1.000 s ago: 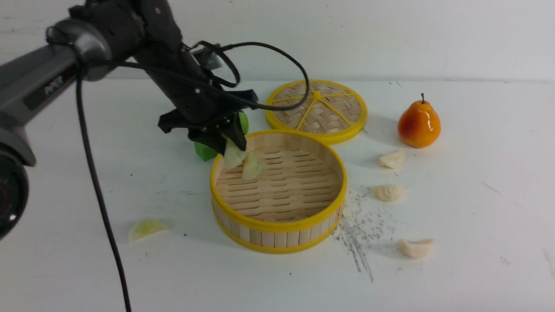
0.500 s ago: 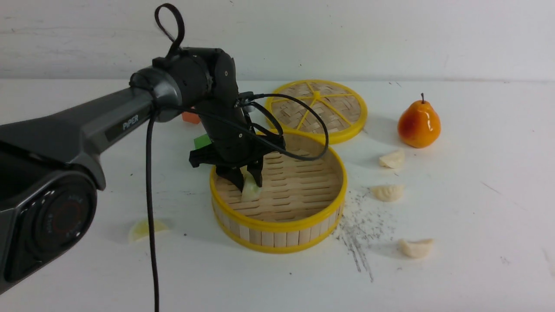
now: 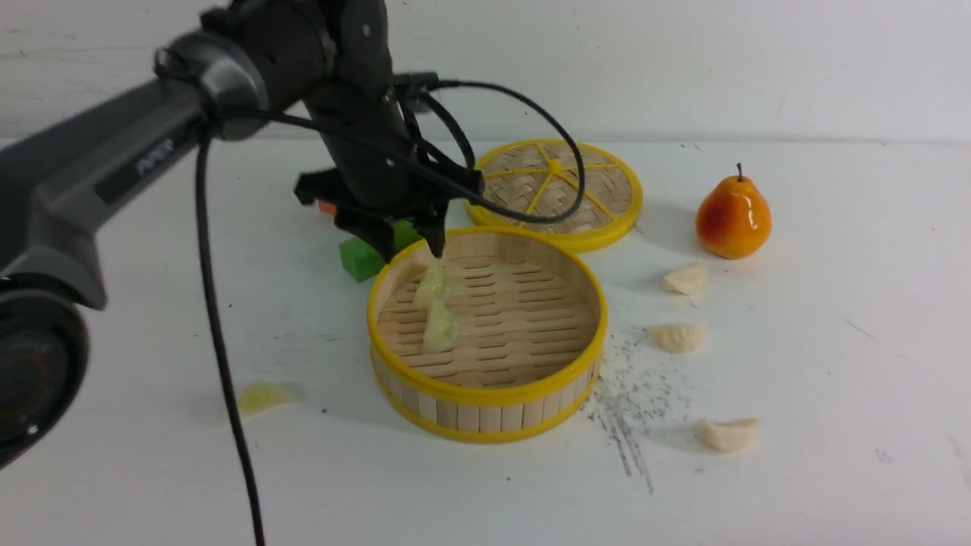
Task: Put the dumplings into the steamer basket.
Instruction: Use the left arm to grab a dumpling
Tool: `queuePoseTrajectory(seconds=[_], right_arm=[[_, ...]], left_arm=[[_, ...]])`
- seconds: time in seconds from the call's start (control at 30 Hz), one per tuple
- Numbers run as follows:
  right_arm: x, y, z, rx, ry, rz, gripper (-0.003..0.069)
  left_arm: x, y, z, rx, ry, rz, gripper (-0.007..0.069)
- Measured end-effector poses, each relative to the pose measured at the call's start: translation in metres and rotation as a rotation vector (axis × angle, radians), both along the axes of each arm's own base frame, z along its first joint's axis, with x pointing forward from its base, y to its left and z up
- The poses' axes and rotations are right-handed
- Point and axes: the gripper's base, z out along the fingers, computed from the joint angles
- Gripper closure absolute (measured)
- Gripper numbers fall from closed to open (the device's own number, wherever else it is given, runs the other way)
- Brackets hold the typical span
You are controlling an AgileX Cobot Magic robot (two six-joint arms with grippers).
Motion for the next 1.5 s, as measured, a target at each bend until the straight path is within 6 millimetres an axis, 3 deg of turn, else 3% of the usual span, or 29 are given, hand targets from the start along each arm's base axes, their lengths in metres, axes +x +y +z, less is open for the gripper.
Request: queuePoseTrajectory(seconds=[0.1, 0.2, 0.3, 0.33, 0.4, 0.43, 0.63, 0.87, 1.07, 1.5], right_arm=[[0.000, 0.000, 0.000, 0.000, 0.000, 0.000, 0.0419], [0.000, 0.000, 0.000, 0.000, 0.000, 0.000, 0.0419], [0.000, 0.000, 0.000, 0.000, 0.000, 0.000, 0.0419], [0.000, 0.000, 0.000, 0.000, 0.000, 0.000, 0.0419], [0.000, 0.000, 0.000, 0.000, 0.000, 0.000, 0.0419], [0.000, 0.000, 0.000, 0.000, 0.000, 0.000, 0.0419], [0.000, 0.000, 0.000, 0.000, 0.000, 0.000, 0.0419], [0.000, 0.000, 0.000, 0.000, 0.000, 0.000, 0.0419], [0.000, 0.000, 0.000, 0.000, 0.000, 0.000, 0.0419], [0.000, 0.000, 0.000, 0.000, 0.000, 0.000, 0.0419]], left_arm=[[-0.012, 0.025, 0.032, 0.138, -0.095, -0.037, 0.0237], [-0.019, 0.049, 0.029, 0.167, -0.057, -0.011, 0.0237], [-0.028, 0.080, -0.021, 0.180, 0.142, 0.007, 0.0237], [-0.028, 0.080, -0.021, 0.180, 0.142, 0.007, 0.0237], [-0.032, 0.092, -0.061, 0.205, 0.223, -0.040, 0.0237], [-0.031, 0.093, -0.072, 0.208, 0.215, -0.062, 0.0237], [-0.022, 0.090, -0.092, 0.222, 0.163, -0.168, 0.0237], [-0.020, 0.092, -0.126, 0.274, 0.272, -0.236, 0.0237], [-0.020, 0.092, -0.133, 0.283, 0.321, -0.237, 0.0278], [-0.021, 0.090, -0.134, 0.213, 0.354, 0.016, 0.0288]])
